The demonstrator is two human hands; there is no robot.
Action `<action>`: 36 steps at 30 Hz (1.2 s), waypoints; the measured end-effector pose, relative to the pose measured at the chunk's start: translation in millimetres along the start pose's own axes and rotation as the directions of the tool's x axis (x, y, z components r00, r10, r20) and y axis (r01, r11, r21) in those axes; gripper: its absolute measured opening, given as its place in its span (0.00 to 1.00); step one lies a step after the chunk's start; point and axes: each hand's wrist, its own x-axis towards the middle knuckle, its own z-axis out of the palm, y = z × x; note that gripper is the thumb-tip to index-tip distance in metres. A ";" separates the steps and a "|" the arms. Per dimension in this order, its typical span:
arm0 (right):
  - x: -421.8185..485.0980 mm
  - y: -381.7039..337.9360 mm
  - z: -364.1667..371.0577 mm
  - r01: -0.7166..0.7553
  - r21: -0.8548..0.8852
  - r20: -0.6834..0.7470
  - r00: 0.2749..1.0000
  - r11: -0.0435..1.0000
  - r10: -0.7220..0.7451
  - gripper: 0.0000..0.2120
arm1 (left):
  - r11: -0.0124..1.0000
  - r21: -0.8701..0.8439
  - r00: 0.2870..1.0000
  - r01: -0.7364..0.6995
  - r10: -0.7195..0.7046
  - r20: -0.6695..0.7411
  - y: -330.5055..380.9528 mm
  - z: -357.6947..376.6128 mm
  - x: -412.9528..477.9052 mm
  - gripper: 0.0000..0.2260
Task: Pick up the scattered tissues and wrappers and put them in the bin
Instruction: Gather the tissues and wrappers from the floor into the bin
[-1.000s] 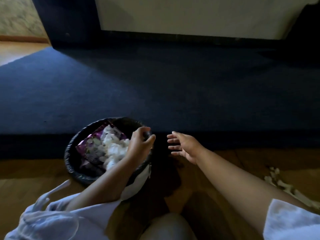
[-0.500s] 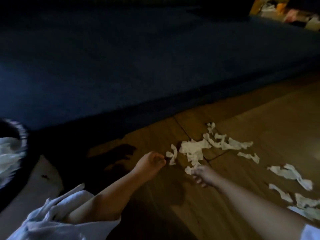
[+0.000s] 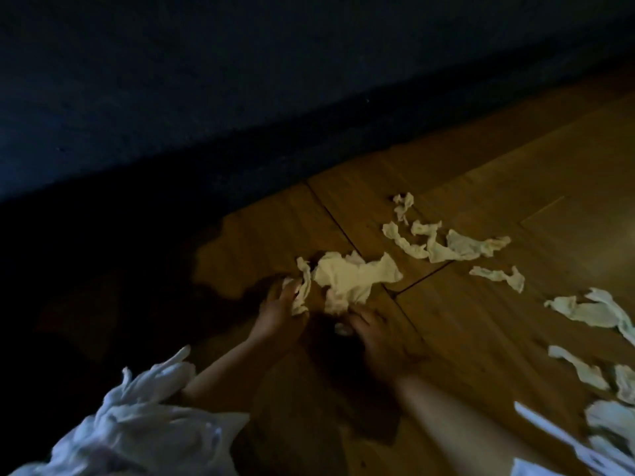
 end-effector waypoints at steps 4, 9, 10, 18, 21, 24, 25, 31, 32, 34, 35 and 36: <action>-11.7 15.0 -2.1 0.127 0.131 -0.125 0.986 0.983 -0.111 0.21 | 0.971 0.224 0.997 -0.080 0.073 0.037 -2.8 4.9 16.6 0.25; 6.0 21.6 -20.9 0.174 0.407 -0.540 0.838 0.897 0.082 0.14 | 0.983 0.101 0.977 -0.154 0.166 -0.132 -8.2 15.9 5.8 0.11; 12.9 22.4 -28.1 0.159 0.422 -0.575 0.808 0.893 0.127 0.11 | 0.986 0.048 0.973 -0.160 0.166 -0.158 -8.7 16.8 3.5 0.11; 38.6 40.2 -47.3 0.058 0.371 -0.602 0.775 0.927 0.192 0.12 | 0.934 0.061 0.923 -0.352 0.357 -0.146 37.4 12.6 10.3 0.21; 17.7 44.6 -32.7 0.057 0.317 -0.538 0.833 0.947 0.129 0.13 | 0.886 0.357 0.936 -0.296 0.344 -0.076 70.1 20.2 16.1 0.20; -9.9 44.6 -19.0 0.173 0.049 -0.506 0.853 0.984 -0.125 0.09 | 0.862 0.445 0.969 -0.243 0.239 0.067 72.0 38.6 22.9 0.21; -14.8 45.8 -14.0 0.181 -0.060 -0.500 0.846 0.982 -0.186 0.10 | 0.873 0.428 0.972 -0.234 0.198 0.128 68.4 43.5 24.5 0.23; -29.3 50.3 8.6 0.217 -0.411 -0.304 0.883 0.885 -0.358 0.24 | 0.941 0.260 0.976 -0.218 0.208 0.066 46.4 44.7 21.8 0.21; -28.3 54.1 10.5 0.231 -0.473 -0.256 0.888 0.851 -0.383 0.23 | 0.964 0.169 0.978 -0.207 0.211 -0.004 41.7 42.8 20.1 0.19; -26.7 52.0 11.4 0.292 -0.459 -0.193 0.889 0.839 -0.415 0.20 | 0.988 0.003 0.977 -0.155 0.154 -0.144 31.1 38.2 14.4 0.20; -23.4 52.9 14.7 0.311 -0.339 -0.169 0.908 0.888 -0.383 0.18 | 0.991 -0.052 0.974 -0.127 0.114 -0.198 25.2 36.4 11.6 0.22; -21.1 50.6 13.5 0.294 -0.228 -0.203 0.918 0.928 -0.340 0.13 | 0.992 -0.069 0.969 -0.109 0.091 -0.228 19.4 35.6 9.2 0.22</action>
